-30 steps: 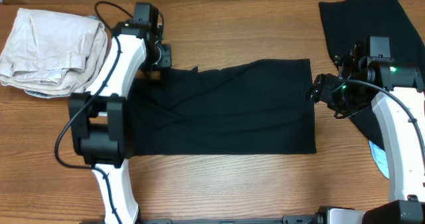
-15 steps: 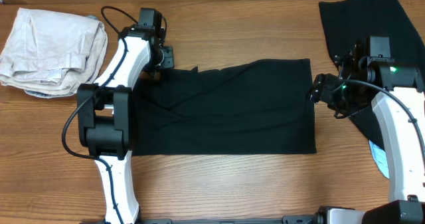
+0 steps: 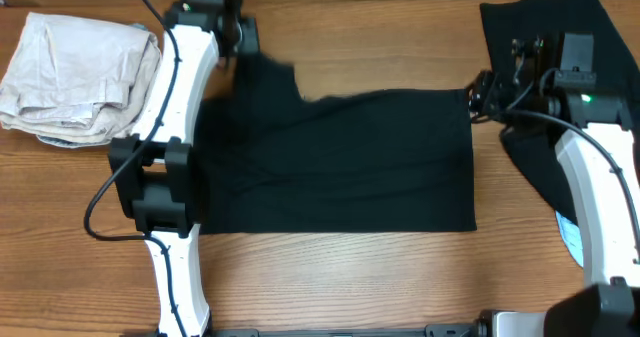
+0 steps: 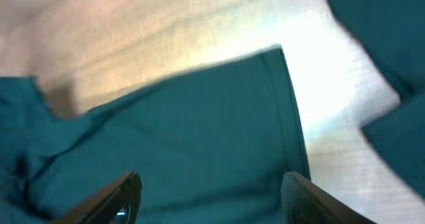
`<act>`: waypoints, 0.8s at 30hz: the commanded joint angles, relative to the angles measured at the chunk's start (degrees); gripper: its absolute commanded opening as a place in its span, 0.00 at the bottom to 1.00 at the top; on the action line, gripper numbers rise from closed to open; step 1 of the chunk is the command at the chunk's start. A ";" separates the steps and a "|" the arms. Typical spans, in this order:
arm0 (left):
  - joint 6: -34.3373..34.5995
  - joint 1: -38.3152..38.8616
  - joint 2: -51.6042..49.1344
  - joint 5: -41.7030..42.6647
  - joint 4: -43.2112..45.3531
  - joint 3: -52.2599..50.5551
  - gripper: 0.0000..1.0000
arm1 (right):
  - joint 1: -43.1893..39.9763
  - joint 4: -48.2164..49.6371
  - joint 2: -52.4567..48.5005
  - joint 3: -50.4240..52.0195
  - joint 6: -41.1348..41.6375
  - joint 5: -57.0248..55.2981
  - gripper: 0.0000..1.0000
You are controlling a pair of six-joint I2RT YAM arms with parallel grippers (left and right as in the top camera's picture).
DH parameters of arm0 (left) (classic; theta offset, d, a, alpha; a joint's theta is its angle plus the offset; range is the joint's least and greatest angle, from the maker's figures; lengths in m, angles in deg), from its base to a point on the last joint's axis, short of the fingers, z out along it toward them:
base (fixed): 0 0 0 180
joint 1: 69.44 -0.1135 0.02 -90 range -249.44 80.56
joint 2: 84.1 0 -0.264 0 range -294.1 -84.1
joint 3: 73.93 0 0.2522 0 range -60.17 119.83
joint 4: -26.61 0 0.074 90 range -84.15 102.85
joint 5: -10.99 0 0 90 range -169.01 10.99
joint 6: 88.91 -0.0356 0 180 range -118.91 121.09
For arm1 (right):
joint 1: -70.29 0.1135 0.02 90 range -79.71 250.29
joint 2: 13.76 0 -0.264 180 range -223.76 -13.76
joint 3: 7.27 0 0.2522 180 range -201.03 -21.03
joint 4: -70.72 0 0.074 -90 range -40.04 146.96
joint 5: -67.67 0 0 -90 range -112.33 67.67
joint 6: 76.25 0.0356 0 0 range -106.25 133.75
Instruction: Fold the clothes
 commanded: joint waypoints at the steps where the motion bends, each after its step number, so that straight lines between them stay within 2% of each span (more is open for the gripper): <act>1: -0.22 0.28 0.90 -0.37 -0.26 7.50 0.04 | 0.28 5.92 -4.72 -1.20 0.37 -0.74 0.72; 9: -0.48 0.39 0.83 -0.37 -2.16 7.13 0.04 | 1.18 20.90 -17.79 -1.20 1.66 -0.81 0.70; 15: -0.48 0.37 0.63 -1.99 -4.17 5.77 0.04 | 1.62 27.26 -26.01 -1.20 1.68 -7.48 0.68; 16: -0.50 0.37 0.66 -2.56 -4.35 5.77 0.04 | 1.62 27.78 -27.06 -1.20 1.68 -8.52 0.66; 19: -0.50 0.37 0.63 -4.13 -4.66 5.77 0.04 | 1.62 28.65 -29.55 -1.20 1.70 -11.56 0.52; 24: -0.50 0.33 0.61 -5.07 -5.88 5.77 0.04 | 1.62 29.86 -31.30 -1.20 1.66 -14.08 0.51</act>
